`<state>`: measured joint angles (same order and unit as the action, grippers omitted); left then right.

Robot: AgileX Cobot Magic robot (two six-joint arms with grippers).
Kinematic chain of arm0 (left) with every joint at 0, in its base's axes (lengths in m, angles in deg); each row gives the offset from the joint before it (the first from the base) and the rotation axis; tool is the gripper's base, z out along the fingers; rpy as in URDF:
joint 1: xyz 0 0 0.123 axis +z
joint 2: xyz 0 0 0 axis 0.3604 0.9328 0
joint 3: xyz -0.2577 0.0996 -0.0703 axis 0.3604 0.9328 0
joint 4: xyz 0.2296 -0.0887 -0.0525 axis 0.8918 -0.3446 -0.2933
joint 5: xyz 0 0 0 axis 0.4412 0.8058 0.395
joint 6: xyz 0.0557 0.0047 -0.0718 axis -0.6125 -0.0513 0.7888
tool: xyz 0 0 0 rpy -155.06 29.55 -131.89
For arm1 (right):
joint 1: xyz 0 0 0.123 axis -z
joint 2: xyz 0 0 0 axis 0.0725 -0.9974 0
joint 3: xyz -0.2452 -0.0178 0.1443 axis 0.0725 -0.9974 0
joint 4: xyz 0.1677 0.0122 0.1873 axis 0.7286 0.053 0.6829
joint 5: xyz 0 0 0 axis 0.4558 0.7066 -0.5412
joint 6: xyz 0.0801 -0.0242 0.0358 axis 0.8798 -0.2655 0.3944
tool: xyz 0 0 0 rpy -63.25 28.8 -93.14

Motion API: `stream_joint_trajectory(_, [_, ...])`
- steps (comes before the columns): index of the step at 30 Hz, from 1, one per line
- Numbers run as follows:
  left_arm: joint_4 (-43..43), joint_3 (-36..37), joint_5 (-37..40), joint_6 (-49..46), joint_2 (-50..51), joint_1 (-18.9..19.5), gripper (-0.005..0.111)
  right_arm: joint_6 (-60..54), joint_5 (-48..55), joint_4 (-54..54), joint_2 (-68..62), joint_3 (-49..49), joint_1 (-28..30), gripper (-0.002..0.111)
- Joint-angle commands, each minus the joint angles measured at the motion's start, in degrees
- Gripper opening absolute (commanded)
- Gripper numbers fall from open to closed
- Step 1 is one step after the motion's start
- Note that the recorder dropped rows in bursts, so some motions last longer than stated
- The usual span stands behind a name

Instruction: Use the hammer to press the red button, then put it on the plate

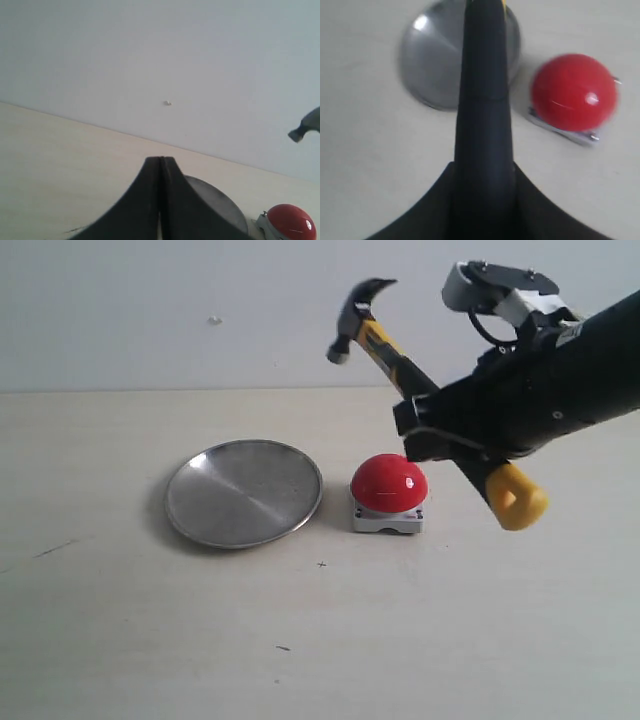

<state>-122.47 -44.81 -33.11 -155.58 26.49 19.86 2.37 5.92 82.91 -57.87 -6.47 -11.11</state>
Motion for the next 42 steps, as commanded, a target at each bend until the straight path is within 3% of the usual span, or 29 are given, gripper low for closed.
stream_joint_trajectory(1, [-0.3, 0.1, -0.1, 0.1, -0.3, 0.2, 0.000, -31.5, -3.7, 38.4, 0.7, -2.6, -0.1, 0.000])
stream_joint_trajectory(4, [-0.3, 0.1, -0.1, 0.1, -0.3, 0.2, 0.000, -48.9, -0.7, 62.0, -0.3, -5.6, -0.1, 0.000])
stream_joint_trajectory(5, [-0.3, 0.1, -0.1, 0.1, -0.3, 0.2, 0.000, -53.5, -0.1, 64.8, -0.6, -6.5, -0.1, 0.000])
stream_joint_trajectory(20, [-0.3, 0.1, -0.1, 0.1, -0.3, 0.2, 0.000, -55.3, -17.5, 64.8, -7.9, -3.6, -9.5, 0.000])
stream_joint_trajectory(28, [-0.3, 0.1, -0.1, 0.1, -0.3, 0.2, 0.000, -52.6, -17.8, 64.8, -9.3, -3.4, -10.4, 0.000])
stream_joint_trajectory(35, [-0.3, 0.1, -0.1, 0.1, -0.3, 0.2, 0.000, -50.3, -39.7, 64.8, -9.3, -0.7, -18.6, 0.000])
stream_joint_trajectory(38, [-0.3, 0.1, -0.1, 0.1, -0.3, 0.2, 0.000, -45.0, -50.3, 57.2, -9.3, 1.2, -23.9, 0.000])
stream_joint_trajectory(42, [-0.3, 0.1, -0.1, 0.1, -0.3, 0.2, 0.000, -19.4, -62.1, 34.4, -9.7, -0.1, -29.5, 0.000])
